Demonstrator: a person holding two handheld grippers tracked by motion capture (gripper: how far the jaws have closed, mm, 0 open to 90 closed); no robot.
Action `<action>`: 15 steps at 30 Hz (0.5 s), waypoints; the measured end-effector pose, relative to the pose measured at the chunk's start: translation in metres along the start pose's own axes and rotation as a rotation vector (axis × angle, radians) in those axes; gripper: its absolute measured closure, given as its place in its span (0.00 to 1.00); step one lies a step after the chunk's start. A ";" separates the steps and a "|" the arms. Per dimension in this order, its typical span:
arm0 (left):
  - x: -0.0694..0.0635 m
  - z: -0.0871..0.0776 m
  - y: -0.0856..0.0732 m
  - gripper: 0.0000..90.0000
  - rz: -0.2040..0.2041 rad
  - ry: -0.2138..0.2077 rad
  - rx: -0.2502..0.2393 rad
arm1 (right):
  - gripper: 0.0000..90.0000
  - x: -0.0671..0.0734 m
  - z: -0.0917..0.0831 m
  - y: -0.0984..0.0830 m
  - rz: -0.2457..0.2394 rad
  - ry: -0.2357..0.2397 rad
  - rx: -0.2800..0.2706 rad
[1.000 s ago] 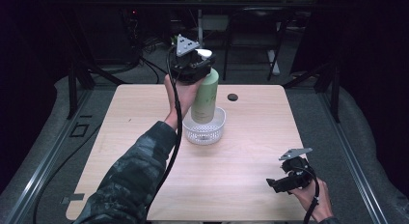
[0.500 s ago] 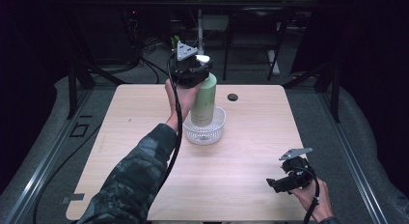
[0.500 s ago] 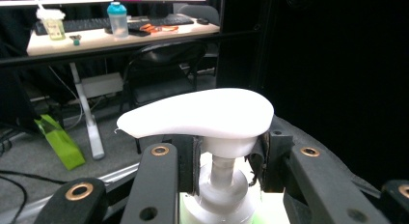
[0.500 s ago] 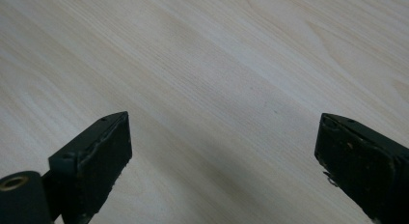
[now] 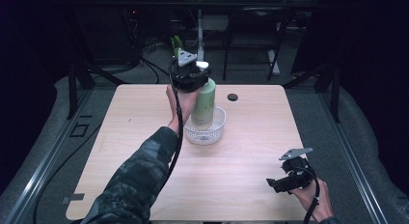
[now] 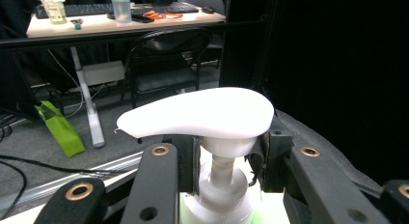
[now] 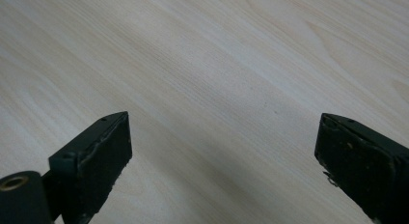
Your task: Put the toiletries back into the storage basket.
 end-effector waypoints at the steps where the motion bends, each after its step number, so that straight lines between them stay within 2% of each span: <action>1: 0.000 0.001 -0.002 0.75 0.001 0.003 0.003 | 0.06 0.000 0.000 0.000 0.001 0.000 0.000; 15: 0.004 0.013 -0.021 0.75 -0.014 0.009 0.028 | 0.06 0.000 0.000 0.000 0.001 0.001 -0.002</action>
Point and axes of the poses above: each handheld gripper's, and its own axes: z roughly forward along the jaws, y roughly out of its top, x roughly to its left, the point moved 7 cm from there along z, roughly forward along the jaws, and after that the axes turned 8 degrees about x, right-handed, at the moved point
